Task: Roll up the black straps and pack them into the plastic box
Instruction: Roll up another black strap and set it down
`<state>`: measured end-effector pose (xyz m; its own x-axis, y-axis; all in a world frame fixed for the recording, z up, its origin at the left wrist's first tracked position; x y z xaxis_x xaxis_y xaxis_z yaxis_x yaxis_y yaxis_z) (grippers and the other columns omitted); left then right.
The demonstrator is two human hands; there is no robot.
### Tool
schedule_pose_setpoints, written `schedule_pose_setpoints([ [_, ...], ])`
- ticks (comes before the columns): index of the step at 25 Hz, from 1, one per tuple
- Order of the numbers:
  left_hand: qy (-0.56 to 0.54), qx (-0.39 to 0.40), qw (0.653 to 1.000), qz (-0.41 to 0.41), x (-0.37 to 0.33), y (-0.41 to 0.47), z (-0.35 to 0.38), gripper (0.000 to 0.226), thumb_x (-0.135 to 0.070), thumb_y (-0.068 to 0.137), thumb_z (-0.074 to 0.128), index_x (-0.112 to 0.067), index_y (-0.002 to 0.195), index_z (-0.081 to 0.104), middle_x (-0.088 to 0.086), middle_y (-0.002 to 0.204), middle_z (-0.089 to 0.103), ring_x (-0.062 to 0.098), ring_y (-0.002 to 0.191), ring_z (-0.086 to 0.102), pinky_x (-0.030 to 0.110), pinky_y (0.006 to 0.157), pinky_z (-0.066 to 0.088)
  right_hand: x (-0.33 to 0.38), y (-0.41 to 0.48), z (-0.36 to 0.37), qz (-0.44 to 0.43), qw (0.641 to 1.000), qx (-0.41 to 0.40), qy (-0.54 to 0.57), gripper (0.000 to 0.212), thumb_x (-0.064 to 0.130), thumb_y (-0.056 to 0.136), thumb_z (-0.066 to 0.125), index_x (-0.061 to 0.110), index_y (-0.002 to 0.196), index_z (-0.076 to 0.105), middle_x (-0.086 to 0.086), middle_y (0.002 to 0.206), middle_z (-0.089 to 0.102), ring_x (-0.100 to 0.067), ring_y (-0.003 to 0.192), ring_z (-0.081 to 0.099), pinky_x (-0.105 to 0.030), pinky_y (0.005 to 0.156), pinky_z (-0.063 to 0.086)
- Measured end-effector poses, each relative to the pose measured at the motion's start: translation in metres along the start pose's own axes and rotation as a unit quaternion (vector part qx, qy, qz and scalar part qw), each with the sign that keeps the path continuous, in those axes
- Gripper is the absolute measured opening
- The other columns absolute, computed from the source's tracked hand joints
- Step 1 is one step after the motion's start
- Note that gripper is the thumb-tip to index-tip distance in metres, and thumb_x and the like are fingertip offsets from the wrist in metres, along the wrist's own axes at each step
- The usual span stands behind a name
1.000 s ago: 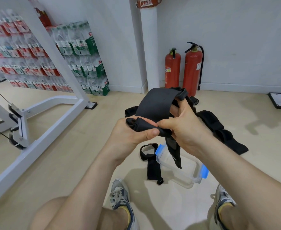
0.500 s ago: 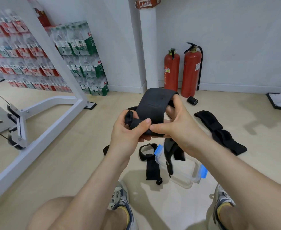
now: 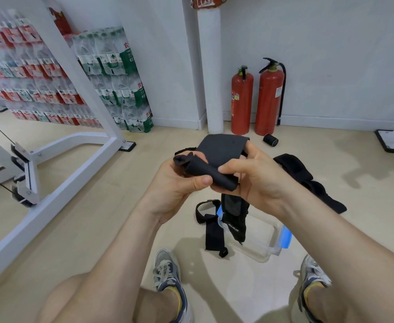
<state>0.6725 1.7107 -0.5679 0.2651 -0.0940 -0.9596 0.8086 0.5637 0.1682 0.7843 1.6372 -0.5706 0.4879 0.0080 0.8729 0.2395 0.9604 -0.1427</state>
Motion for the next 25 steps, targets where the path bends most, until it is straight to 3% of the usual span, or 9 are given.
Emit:
schedule_pose_setpoints([
  [2, -0.016, -0.016, 1.0, 0.004, 0.0, 0.001, -0.003, 0.031, -0.02, 0.059, 0.091, -0.015, 0.079, 0.067, -0.005, 0.076, 0.064, 0.011, 0.077, 0.064, 0.021, 0.074, 0.053, -0.004, 0.002, -0.005, 0.012, 0.999, -0.035, 0.03, 0.035, 0.0, 0.09, 0.06, 0.011, 0.124, 0.058, -0.013, 0.115, 0.071, -0.028, 0.095, 0.072, -0.042, 0.077, 0.059],
  [4, -0.019, -0.048, 0.999, 0.0, 0.001, 0.0, -0.006, 0.039, -0.028, 0.055, 0.094, -0.014, 0.084, 0.072, 0.001, 0.085, 0.071, 0.017, 0.088, 0.069, 0.027, 0.08, 0.056, -0.004, 0.003, -0.009, 0.004, 0.998, -0.066, 0.025, 0.03, 0.003, 0.094, 0.058, 0.01, 0.123, 0.06, -0.011, 0.111, 0.073, -0.025, 0.093, 0.072, -0.041, 0.08, 0.061],
  [6, -0.008, -0.1, 0.995, -0.015, 0.005, -0.001, -0.009, 0.046, -0.023, 0.058, 0.093, -0.006, 0.096, 0.071, 0.011, 0.096, 0.074, 0.027, 0.099, 0.07, 0.034, 0.086, 0.057, 0.0, 0.003, -0.009, -0.023, 0.997, -0.075, -0.006, 0.034, -0.002, 0.095, 0.054, 0.011, 0.126, 0.058, -0.011, 0.112, 0.073, -0.025, 0.093, 0.073, -0.043, 0.083, 0.06],
  [9, 0.013, -0.179, 0.983, -0.026, 0.005, -0.005, -0.012, 0.036, -0.009, 0.073, 0.078, 0.003, 0.104, 0.064, 0.02, 0.103, 0.073, 0.033, 0.101, 0.071, 0.04, 0.087, 0.058, 0.005, -0.001, -0.004, -0.055, 0.994, -0.071, -0.055, 0.038, -0.005, 0.095, 0.053, 0.013, 0.128, 0.056, -0.011, 0.111, 0.073, -0.025, 0.094, 0.073, -0.039, 0.077, 0.062],
  [11, 0.049, -0.221, 0.974, -0.024, 0.002, -0.006, -0.011, 0.025, -0.002, 0.079, 0.075, -0.001, 0.1, 0.061, 0.014, 0.094, 0.073, 0.023, 0.088, 0.073, 0.029, 0.073, 0.059, 0.006, -0.002, 0.001, -0.064, 0.994, -0.06, -0.07, 0.04, -0.006, 0.095, 0.052, 0.015, 0.129, 0.054, -0.011, 0.109, 0.074, -0.022, 0.089, 0.074, -0.032, 0.068, 0.061],
  [14, 0.057, -0.282, 0.957, -0.019, -0.001, -0.009, -0.009, 0.025, 0.007, 0.085, 0.065, -0.014, 0.093, 0.053, -0.002, 0.076, 0.062, 0.004, 0.06, 0.063, 0.015, 0.049, 0.047, 0.003, -0.004, 0.007, -0.063, 0.995, -0.021, -0.071, 0.043, -0.003, 0.093, 0.06, 0.015, 0.131, 0.052, -0.012, 0.11, 0.074, -0.025, 0.093, 0.074, -0.034, 0.073, 0.061],
  [20, -0.043, -0.26, 0.964, -0.025, 0.002, -0.01, -0.008, 0.022, -0.004, 0.085, 0.066, -0.018, 0.073, 0.055, -0.003, 0.068, 0.059, 0.011, 0.055, 0.047, 0.017, 0.036, 0.028, 0.002, -0.005, 0.014, -0.022, 0.996, 0.074, -0.034, 0.055, 0.014, 0.08, 0.069, 0.016, 0.133, 0.052, -0.008, 0.111, 0.073, -0.025, 0.095, 0.072, -0.027, 0.068, 0.057],
  [23, 0.012, -0.244, 0.969, -0.027, 0.0, -0.009, -0.011, 0.016, -0.017, 0.073, 0.07, -0.021, 0.067, 0.055, -0.004, 0.065, 0.061, 0.013, 0.057, 0.055, 0.021, 0.048, 0.041, 0.003, -0.007, 0.016, -0.025, 0.996, 0.079, -0.027, 0.056, 0.014, 0.078, 0.069, 0.015, 0.132, 0.053, -0.008, 0.111, 0.073, -0.027, 0.095, 0.072, -0.028, 0.068, 0.058],
  [25, 0.078, -0.249, 0.964, -0.044, 0.004, -0.009, -0.013, 0.018, -0.02, 0.07, 0.072, -0.026, 0.061, 0.057, 0.001, 0.069, 0.064, 0.022, 0.072, 0.061, 0.036, 0.065, 0.048, -0.001, -0.008, 0.015, -0.028, 0.996, 0.063, -0.05, 0.054, 0.013, 0.079, 0.071, 0.015, 0.13, 0.054, -0.011, 0.113, 0.073, -0.031, 0.095, 0.072, -0.03, 0.066, 0.059],
])
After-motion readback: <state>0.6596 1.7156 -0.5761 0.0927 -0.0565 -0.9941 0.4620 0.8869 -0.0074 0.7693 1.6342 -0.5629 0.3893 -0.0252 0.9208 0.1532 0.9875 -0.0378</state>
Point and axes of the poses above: each hand's wrist, its own y-axis towards the middle knuckle, its own z-axis out of the palm, x = y × z, the point moved 7 cm from there along y, towards the middle knuckle
